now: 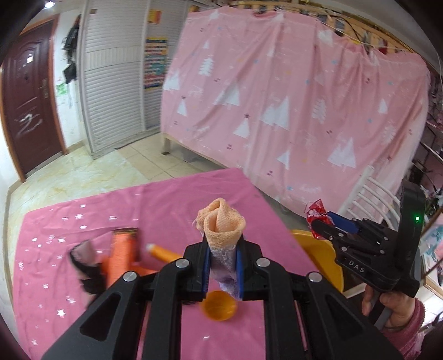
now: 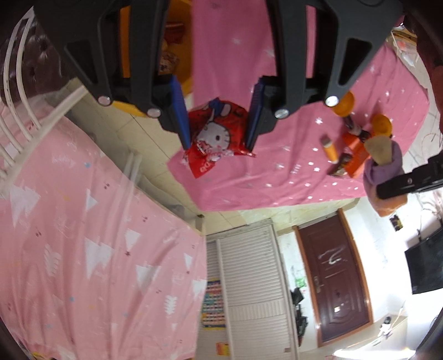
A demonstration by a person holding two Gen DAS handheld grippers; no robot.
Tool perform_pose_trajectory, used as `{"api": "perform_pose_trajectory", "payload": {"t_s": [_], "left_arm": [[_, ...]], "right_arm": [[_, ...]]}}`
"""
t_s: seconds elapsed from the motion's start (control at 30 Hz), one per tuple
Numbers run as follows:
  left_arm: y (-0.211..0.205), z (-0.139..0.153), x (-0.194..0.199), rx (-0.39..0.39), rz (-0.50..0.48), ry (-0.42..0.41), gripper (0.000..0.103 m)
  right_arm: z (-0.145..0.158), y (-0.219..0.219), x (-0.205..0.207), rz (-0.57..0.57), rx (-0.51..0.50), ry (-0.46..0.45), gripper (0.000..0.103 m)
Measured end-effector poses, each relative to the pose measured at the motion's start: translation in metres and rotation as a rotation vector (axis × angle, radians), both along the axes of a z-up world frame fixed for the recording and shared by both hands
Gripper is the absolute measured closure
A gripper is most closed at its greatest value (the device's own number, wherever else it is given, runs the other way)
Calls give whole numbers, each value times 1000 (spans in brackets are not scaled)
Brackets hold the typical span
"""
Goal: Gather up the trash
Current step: 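Carry the sock and red wrapper in both grippers over the yellow bin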
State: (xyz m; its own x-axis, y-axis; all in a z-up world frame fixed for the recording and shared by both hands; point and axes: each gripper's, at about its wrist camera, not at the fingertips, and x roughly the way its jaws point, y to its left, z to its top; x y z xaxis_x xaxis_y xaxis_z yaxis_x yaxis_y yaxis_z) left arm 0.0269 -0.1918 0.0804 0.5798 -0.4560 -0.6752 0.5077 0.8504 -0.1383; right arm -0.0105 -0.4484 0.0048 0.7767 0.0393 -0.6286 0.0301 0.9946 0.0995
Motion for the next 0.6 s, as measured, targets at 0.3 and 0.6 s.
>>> {"api": "perform_pose_trajectory", "payload": {"t_s": [0.3, 0.6], "left_arm": [[-64, -10, -6, -29, -106, 62, 94], [-129, -25, -20, -26, -217, 95, 94]], "right_arm": [[-20, -45, -13, -61, 54, 11, 65], [-41, -73, -23, -76, 51, 58, 63]]}}
